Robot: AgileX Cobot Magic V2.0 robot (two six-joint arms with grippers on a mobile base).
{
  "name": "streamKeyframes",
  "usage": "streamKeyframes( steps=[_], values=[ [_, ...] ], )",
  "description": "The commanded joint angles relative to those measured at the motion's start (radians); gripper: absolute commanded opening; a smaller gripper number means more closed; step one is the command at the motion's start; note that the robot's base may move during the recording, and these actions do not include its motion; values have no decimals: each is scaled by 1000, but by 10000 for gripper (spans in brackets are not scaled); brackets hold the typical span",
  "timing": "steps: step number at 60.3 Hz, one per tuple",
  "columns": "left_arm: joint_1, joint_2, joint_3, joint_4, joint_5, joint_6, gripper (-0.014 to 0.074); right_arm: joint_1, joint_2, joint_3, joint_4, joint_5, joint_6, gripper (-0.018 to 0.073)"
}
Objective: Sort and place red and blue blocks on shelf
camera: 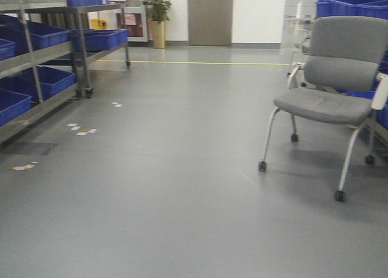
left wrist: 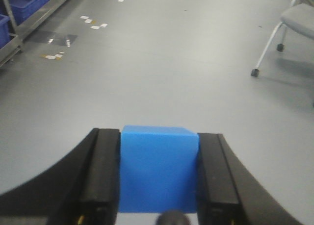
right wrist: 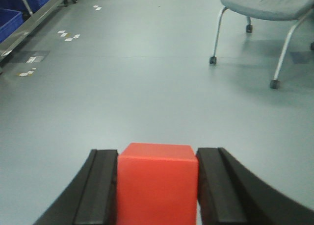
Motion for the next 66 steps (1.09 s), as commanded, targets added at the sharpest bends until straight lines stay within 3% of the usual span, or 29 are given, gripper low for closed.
streamKeyframes(
  steps=[1,66],
  values=[
    [2,3,-27,2,-87,-2,123,-6,4,-30,-5,-87,-5,59],
    [2,3,-27,2,-86,-2,122,-6,4,-30,-5,-87,-5,59]
  ],
)
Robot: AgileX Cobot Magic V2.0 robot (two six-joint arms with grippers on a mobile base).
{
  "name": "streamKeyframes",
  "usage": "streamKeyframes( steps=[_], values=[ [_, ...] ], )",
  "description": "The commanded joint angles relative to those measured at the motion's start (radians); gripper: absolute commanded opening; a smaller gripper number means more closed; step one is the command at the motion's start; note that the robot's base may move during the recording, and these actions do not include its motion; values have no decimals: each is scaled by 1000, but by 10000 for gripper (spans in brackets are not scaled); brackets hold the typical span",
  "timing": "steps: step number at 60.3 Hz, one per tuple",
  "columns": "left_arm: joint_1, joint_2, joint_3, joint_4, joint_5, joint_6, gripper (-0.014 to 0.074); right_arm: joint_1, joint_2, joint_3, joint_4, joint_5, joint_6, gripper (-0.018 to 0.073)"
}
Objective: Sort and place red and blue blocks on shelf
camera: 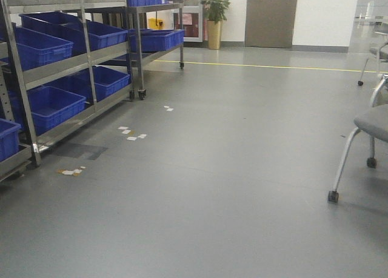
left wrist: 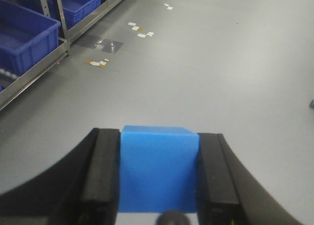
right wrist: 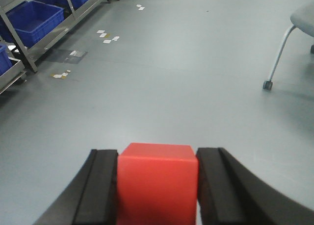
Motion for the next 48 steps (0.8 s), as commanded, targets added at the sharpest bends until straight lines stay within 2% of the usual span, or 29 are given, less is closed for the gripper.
streamKeyframes(
  steps=[1,48],
  values=[
    [1,3,-27,2,-86,-2,123,-6,4,-30,-5,-87,-5,59],
    [1,3,-27,2,-86,-2,123,-6,4,-30,-5,-86,-5,59]
  ],
)
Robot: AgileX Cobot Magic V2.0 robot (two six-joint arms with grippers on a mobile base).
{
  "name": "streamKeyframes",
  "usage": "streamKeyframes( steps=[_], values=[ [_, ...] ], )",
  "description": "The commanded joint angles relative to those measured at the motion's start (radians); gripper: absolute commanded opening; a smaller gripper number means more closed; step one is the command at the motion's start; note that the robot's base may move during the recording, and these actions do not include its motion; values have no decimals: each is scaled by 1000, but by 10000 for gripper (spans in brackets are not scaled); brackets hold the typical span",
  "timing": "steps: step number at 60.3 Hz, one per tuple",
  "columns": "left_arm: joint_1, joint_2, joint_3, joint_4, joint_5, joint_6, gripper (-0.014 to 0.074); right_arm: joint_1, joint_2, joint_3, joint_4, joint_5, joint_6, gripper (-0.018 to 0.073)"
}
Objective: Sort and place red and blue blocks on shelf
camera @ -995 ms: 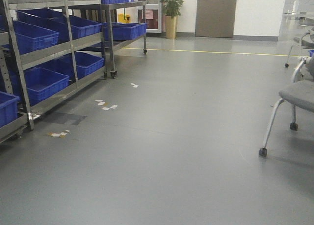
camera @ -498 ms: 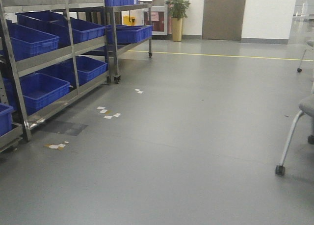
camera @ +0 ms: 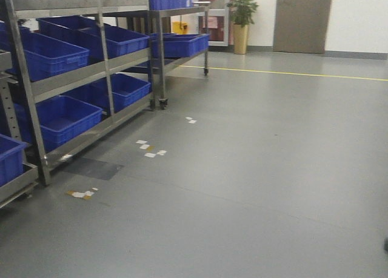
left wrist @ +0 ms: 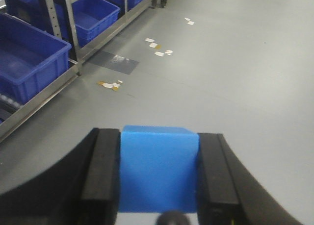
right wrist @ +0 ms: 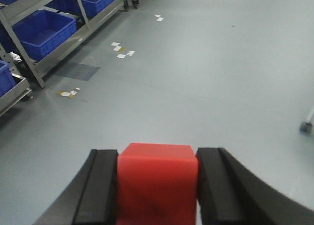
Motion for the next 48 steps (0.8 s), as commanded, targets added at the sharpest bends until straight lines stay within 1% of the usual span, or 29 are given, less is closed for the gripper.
streamKeyframes(
  steps=[1,48],
  values=[
    [1,3,-27,2,-86,-3,123,-6,4,-30,-5,-86,-5,59],
    [1,3,-27,2,-86,-3,123,-6,4,-30,-5,-86,-5,59]
  ],
)
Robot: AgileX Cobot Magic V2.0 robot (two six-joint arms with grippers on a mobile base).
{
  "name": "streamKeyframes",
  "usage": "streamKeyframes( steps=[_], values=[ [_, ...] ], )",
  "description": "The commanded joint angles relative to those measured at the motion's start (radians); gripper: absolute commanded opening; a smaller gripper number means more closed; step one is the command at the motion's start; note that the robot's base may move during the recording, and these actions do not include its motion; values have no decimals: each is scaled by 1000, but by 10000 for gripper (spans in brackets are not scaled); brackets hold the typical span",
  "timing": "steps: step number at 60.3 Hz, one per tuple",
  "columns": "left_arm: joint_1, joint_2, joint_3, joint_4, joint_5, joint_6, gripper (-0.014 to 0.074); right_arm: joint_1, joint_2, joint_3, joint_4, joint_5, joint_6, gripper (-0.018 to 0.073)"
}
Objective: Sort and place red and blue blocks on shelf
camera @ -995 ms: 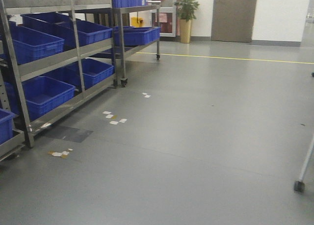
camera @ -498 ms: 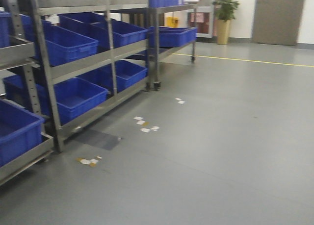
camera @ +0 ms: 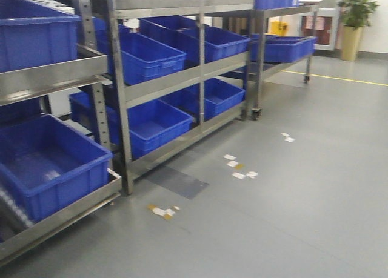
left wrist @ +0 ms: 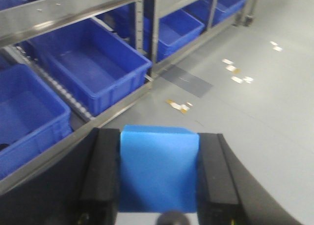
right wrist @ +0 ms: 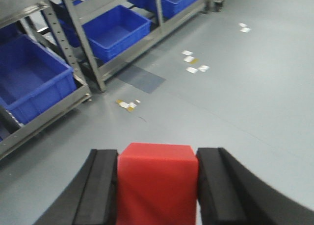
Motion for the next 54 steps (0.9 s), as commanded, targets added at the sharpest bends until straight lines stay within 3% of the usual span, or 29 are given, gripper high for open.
streamKeyframes(
  steps=[1,54],
  values=[
    [1,3,-27,2,-86,-3,123,-6,4,-30,-5,-86,-5,59],
    [1,3,-27,2,-86,-3,123,-6,4,-30,-5,-86,-5,59]
  ],
)
